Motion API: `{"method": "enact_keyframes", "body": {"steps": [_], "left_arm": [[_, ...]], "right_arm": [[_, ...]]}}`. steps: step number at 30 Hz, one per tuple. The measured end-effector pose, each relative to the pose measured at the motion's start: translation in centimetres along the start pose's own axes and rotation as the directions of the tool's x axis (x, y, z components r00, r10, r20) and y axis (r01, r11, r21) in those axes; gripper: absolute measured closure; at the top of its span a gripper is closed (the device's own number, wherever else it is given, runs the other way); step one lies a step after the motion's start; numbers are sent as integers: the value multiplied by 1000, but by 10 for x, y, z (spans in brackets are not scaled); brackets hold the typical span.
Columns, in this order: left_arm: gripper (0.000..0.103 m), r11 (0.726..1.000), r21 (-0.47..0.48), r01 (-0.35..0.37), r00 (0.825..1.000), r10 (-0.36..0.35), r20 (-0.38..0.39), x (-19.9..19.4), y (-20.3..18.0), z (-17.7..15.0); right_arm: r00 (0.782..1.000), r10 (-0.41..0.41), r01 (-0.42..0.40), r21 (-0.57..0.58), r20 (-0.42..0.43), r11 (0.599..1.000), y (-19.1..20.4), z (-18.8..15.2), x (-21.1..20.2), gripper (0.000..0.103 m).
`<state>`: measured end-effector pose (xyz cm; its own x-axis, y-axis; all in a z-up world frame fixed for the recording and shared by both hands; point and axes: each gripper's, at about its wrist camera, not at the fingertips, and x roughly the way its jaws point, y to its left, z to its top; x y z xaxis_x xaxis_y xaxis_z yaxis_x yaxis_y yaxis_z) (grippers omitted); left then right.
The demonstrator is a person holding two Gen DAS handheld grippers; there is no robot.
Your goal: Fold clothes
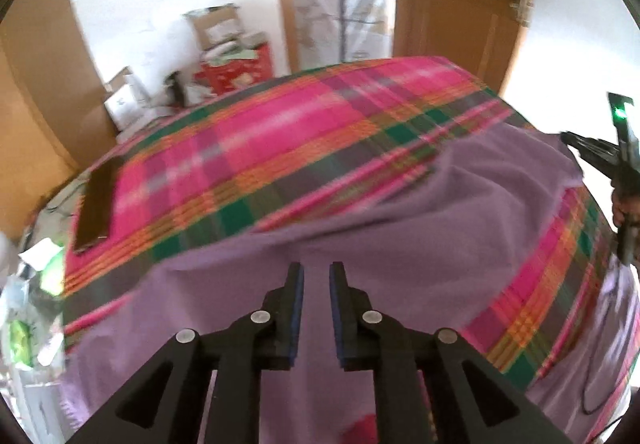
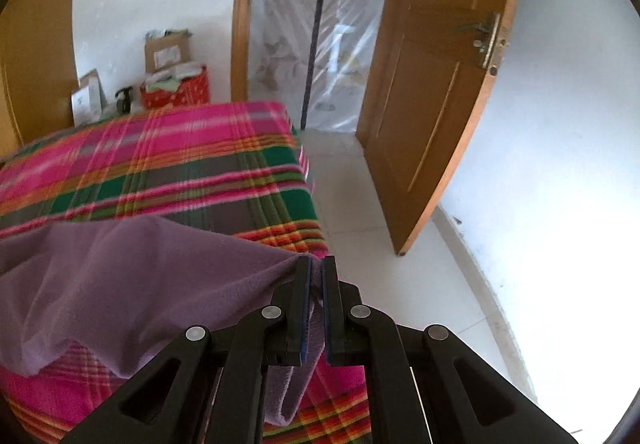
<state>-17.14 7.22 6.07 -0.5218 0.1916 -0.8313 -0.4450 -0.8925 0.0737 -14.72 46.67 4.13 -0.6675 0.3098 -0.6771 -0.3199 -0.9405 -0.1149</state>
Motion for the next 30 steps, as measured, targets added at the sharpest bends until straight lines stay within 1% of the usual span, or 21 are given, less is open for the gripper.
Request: {"method": "enact_keyframes", "body": {"steps": [1, 3, 4, 5, 6, 7, 8, 10, 11, 13, 15, 17, 20, 21, 23, 24, 26, 28, 30], "left_arm": [[87, 1000, -3, -21, 1000, 21, -5, 0, 9, 1], [80, 998, -4, -57, 998, 57, -13, 1, 25, 2], [79, 997, -1, -73, 997, 73, -25, 4, 34, 3], [79, 996, -11, -86, 996, 85, -41, 7, 44, 3], [78, 996, -8, -93, 995, 92, -50, 9, 49, 2], [77, 995, -5, -99, 993, 99, -58, 12, 55, 1], [76, 994, -2, -106, 992, 105, -67, 14, 61, 0], [76, 991, 24, -134, 988, 135, -79, 23, 65, -2], [76, 988, 38, -147, 985, 150, -85, 27, 67, -3], [76, 986, 53, -157, 983, 161, -84, 32, 69, -4], [76, 988, 36, -148, 985, 150, -85, 38, 74, -3], [76, 989, 27, -146, 985, 148, -92, 45, 77, -2], [76, 987, 28, -156, 981, 158, -110, 58, 78, 0], [76, 987, 29, -159, 980, 162, -116, 62, 79, 0], [75, 987, 21, -159, 979, 160, -127, 70, 81, 0], [76, 988, 9, -155, 981, 155, -116, 70, 82, 1], [75, 989, -12, -151, 984, 149, -103, 71, 85, 2], [75, 989, -30, -148, 985, 144, -97, 73, 87, 3], [75, 988, -50, -147, 985, 142, -93, 73, 88, 3]], "right_arm": [[1000, 6, -6, 2, -4, 1000, 0, 1, 0, 97], [1000, 17, -17, 6, -13, 1000, 0, 2, -1, 96], [1000, 22, -22, 8, -17, 1000, 0, 3, -2, 95], [999, 28, -28, 10, -21, 1000, 1, 4, -2, 94], [999, 42, -42, 19, -16, 999, 2, 6, -6, 89], [998, 66, -66, 21, 3, 998, 4, 9, -13, 87], [995, 99, -99, -17, 3, 995, 17, 10, -15, 85], [986, 169, -169, -105, -7, 980, 45, 12, -17, 75], [979, 203, -203, -148, -14, 968, 58, 13, -18, 72], [963, 269, -269, -233, -33, 935, 86, 15, -21, 72], [942, 332, -333, -314, -58, 889, 114, 17, -23, 71], [916, 391, -392, -391, -88, 832, 141, 19, -25, 70], [871, 470, -473, -496, -143, 728, 183, 22, -29, 70], [874, 461, -470, -508, -154, 722, 187, 22, -24, 70], [885, 433, -455, -526, -173, 719, 192, 21, -13, 69], [890, 418, -447, -535, -183, 717, 195, 21, -8, 69], [904, 390, -423, -501, -175, 755, 184, 28, 3, 68], [900, 393, -435, -439, -188, 786, 166, 35, 11, 62], [899, 387, -438, -368, -207, 820, 146, 36, 18, 60]]}}
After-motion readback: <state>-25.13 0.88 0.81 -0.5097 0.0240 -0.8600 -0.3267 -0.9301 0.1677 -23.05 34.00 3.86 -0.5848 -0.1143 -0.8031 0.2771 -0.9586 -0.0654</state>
